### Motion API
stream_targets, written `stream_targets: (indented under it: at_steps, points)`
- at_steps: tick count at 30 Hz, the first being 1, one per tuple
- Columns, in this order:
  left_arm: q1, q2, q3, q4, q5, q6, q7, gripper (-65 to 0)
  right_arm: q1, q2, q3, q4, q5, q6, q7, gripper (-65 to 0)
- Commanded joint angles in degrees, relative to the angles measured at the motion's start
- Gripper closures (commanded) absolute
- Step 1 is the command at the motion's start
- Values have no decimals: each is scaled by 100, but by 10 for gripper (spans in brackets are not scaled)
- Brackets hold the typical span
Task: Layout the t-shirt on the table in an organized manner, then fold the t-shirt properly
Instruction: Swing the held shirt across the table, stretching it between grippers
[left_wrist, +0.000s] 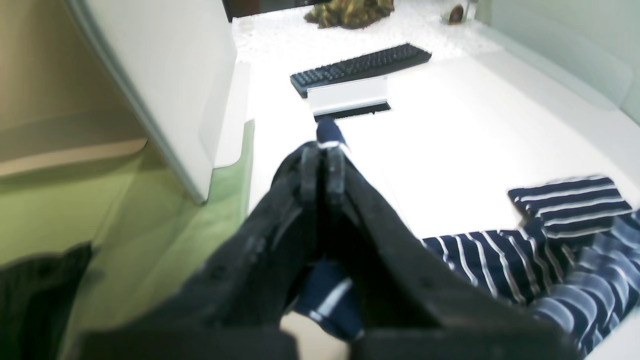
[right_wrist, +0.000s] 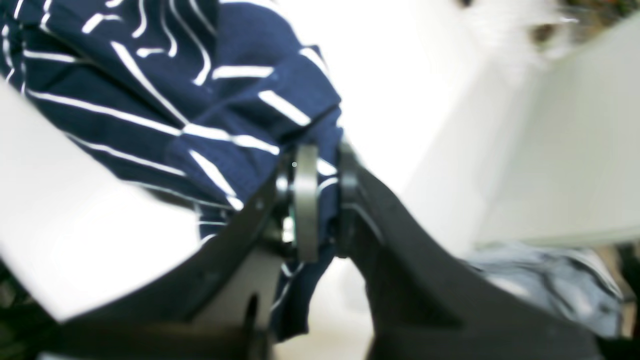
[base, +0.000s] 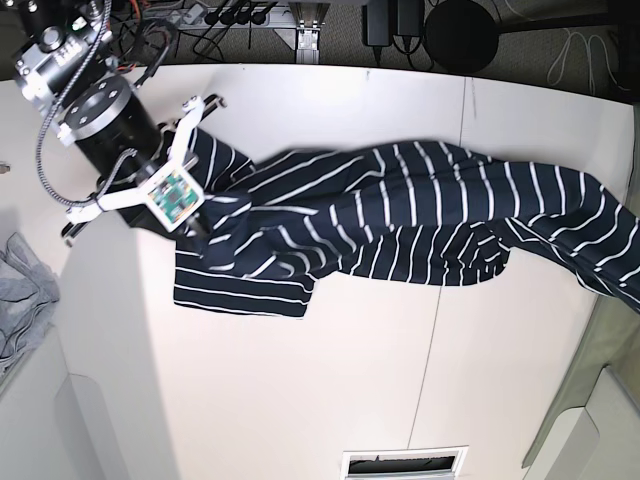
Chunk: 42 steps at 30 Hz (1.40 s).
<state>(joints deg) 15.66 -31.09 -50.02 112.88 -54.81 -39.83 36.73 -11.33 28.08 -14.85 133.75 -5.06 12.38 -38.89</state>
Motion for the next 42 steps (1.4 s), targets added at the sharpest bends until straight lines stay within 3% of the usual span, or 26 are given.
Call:
stream_targets:
  at_steps: [1, 8, 11, 13, 18, 21, 22, 24, 26, 29, 33, 38, 42]
  points:
    - [-177, -177, 181, -83, 83, -17, -254, 0, 179, 46, 184, 125, 83, -61, 219, 0]
    - [-1952, -352, 2304, -2033, 1379, 448, -977, 0, 1414, 31, 667, -1482, 402, -98, 553, 0]
    - [-2830, -350, 3088, -2837, 1722, 446, -1091, 0, 1998, 31, 667, -2184, 398, -472, 588, 0]
    - [-3353, -348, 3587, -3346, 2031, 450, -1309, 0, 2367, 15, 667, -2656, 400, -535, 599, 0]
    - [-4424, -201, 4610, -4828, 2562, 643, -1537, 0, 3215, -404, 664, -4079, 380, -525, 603, 0]
    - [-4758, -37, 5018, -5626, 2568, 640, -1554, -215, 3552, -697, 664, -4774, 380, -658, 516, -343]
    - [-4791, 13, 5115, -5777, 2546, 638, -1534, -282, 3589, -761, 667, -4889, 380, -782, 448, -421]
    - [-4782, 114, 5206, -5853, 2538, 601, -1261, -335, 3560, -828, 667, -4900, 348, -988, 284, -445]
    - [-4780, 190, 5204, -5851, 2330, 509, -710, -335, 3488, -824, 667, -4828, 302, -1226, 160, -445]
    - [-4710, 118, 5202, -5829, 1558, -17, -125, -335, 3296, -824, 706, -4653, 83, -1449, -57, -445]
    - [-4159, -129, 5191, -5600, 793, -17, 214, -335, 2629, -824, 748, -4328, 232, -1456, -380, -445]
    - [-3375, -74, 5193, -5549, 846, -17, 52, -335, 1582, -826, 750, -4291, 321, -1453, -205, -445]
    - [-3106, 195, 5193, -5549, 1718, -17, -713, -335, 1095, -826, 750, -4404, 619, -1257, 363, -445]
